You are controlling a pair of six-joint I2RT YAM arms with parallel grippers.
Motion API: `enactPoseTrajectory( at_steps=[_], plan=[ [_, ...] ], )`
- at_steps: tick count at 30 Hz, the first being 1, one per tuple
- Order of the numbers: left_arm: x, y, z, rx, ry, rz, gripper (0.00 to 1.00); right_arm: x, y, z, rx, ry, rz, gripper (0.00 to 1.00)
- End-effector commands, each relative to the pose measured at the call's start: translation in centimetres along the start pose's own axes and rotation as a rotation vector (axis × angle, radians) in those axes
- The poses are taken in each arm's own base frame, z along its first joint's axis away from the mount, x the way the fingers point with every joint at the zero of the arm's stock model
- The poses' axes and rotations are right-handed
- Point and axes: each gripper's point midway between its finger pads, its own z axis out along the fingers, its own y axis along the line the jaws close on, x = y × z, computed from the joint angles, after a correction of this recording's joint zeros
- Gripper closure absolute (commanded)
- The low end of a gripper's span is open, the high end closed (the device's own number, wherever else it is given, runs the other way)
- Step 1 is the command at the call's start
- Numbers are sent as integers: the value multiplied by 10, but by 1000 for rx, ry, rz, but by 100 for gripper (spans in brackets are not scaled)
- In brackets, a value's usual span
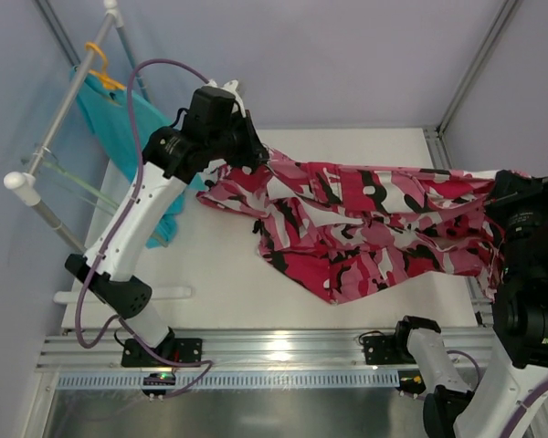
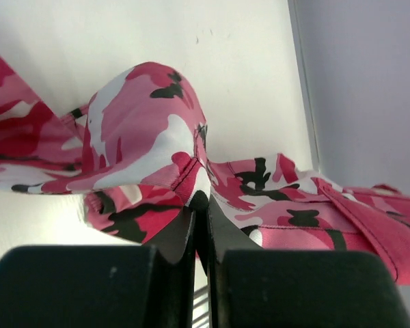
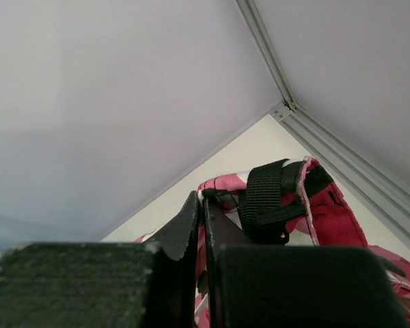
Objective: Place the trousers on the hanger
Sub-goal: Fold the trousers
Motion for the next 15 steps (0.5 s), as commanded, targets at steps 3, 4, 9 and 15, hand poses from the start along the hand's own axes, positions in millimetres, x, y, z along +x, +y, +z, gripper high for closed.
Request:
enactPoseTrajectory(
  at_steps=[3,4,9,15],
  plan=[
    [10,41,12,-123,71,141,96,-40,-30,6,167,-227,-5,96],
    [13,31,21,-71,92,129,96,-31,-36,14,193,-207,-14,96],
    [63,0,110,137,254,40,98,-25,-63,27,341,-219,-37,96],
    [108,-20,169,258,348,-28,95,-34,-75,26,419,-260,-62,96]
  ],
)
